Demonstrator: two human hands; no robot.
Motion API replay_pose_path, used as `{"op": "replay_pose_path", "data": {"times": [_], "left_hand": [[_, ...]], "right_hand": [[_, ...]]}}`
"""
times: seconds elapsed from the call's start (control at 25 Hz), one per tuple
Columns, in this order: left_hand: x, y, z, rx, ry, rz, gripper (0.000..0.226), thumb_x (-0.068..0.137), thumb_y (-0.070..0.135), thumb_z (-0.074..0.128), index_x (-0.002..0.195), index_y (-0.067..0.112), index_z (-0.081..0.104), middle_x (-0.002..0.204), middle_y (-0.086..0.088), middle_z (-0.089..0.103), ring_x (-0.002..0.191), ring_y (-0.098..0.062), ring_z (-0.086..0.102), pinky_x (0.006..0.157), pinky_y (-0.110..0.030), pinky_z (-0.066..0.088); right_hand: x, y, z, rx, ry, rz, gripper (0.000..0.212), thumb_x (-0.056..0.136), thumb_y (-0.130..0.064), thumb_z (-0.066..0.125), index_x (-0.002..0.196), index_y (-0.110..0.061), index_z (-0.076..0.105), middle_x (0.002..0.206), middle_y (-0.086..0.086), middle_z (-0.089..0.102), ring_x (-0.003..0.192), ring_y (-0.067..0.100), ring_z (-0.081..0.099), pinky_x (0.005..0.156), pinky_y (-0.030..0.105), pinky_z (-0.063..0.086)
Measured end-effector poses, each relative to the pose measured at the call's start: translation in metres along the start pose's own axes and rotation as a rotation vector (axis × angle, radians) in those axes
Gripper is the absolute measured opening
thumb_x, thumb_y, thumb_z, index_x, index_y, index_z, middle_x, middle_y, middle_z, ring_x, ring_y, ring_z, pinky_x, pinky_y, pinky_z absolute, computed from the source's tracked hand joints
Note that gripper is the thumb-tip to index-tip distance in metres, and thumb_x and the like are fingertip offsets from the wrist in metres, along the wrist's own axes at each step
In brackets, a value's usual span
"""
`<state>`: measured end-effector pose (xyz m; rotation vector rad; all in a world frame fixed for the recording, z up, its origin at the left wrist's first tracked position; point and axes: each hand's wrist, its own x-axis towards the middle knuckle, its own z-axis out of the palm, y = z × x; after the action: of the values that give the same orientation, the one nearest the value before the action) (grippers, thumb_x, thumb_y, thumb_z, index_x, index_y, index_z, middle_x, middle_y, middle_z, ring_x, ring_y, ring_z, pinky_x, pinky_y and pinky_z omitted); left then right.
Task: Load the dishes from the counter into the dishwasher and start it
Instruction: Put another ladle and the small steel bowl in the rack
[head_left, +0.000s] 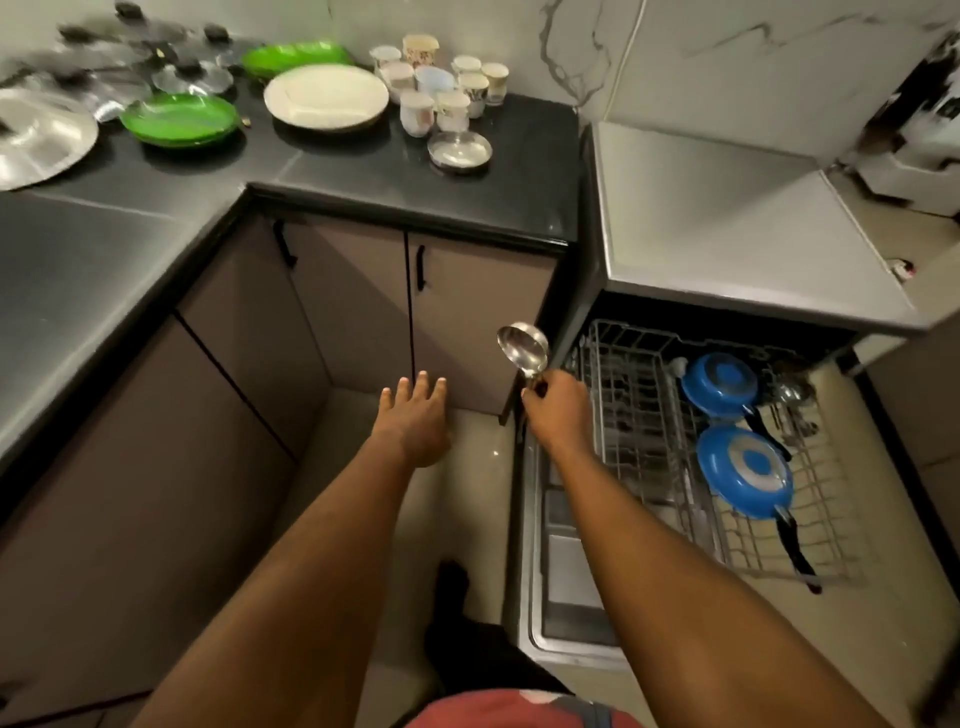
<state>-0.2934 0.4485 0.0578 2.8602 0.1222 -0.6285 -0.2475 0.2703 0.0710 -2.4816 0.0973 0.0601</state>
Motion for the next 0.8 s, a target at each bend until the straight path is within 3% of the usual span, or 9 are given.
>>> {"op": "replay_pose_path", "data": {"times": [0.12, 0.44, 0.68, 0.8], "left_hand": [[-0.038, 0.025, 0.041, 0.026, -0.067, 0.006, 0.077, 0.1, 0.03, 0.047, 0.157, 0.014, -0.002, 0.164, -0.013, -0.006, 0.151, -0.036, -0.004, 0.121, -0.051, 0.002], [-0.062, 0.135, 0.066, 0.069, -0.161, 0.113, 0.076, 0.098, 0.033, 0.051, 0.157, 0.014, 0.008, 0.163, -0.015, 0.012, 0.15, -0.037, 0.009, 0.121, -0.051, 0.011], [-0.042, 0.278, 0.075, 0.096, -0.231, 0.166, 0.061, 0.097, 0.034, 0.052, 0.15, 0.015, 0.031, 0.154, -0.014, 0.037, 0.142, -0.037, 0.031, 0.116, -0.048, 0.026], [-0.027, 0.365, 0.09, 0.055, -0.256, 0.26, 0.058, 0.099, 0.029, 0.049, 0.151, 0.013, 0.029, 0.153, -0.014, 0.038, 0.142, -0.036, 0.032, 0.116, -0.047, 0.026]], "right_hand": [[-0.047, 0.039, -0.017, -0.029, 0.014, 0.035, 0.008, 0.088, -0.018, 0.064, 0.095, -0.013, 0.066, 0.09, 0.008, 0.068, 0.083, 0.025, 0.064, 0.073, 0.041, 0.055], [-0.08, 0.129, -0.101, -0.18, -0.003, 0.121, 0.014, 0.09, -0.019, 0.064, 0.103, -0.016, 0.067, 0.098, 0.007, 0.069, 0.09, 0.025, 0.063, 0.068, 0.029, 0.044], [-0.069, 0.239, -0.179, -0.185, -0.08, 0.188, 0.015, 0.085, -0.024, 0.069, 0.097, -0.016, 0.069, 0.096, 0.007, 0.07, 0.09, 0.027, 0.064, 0.067, 0.027, 0.043], [-0.048, 0.299, -0.215, -0.116, -0.044, 0.222, 0.014, 0.08, -0.024, 0.07, 0.091, -0.015, 0.069, 0.09, 0.009, 0.071, 0.086, 0.031, 0.065, 0.064, 0.027, 0.043]]}}
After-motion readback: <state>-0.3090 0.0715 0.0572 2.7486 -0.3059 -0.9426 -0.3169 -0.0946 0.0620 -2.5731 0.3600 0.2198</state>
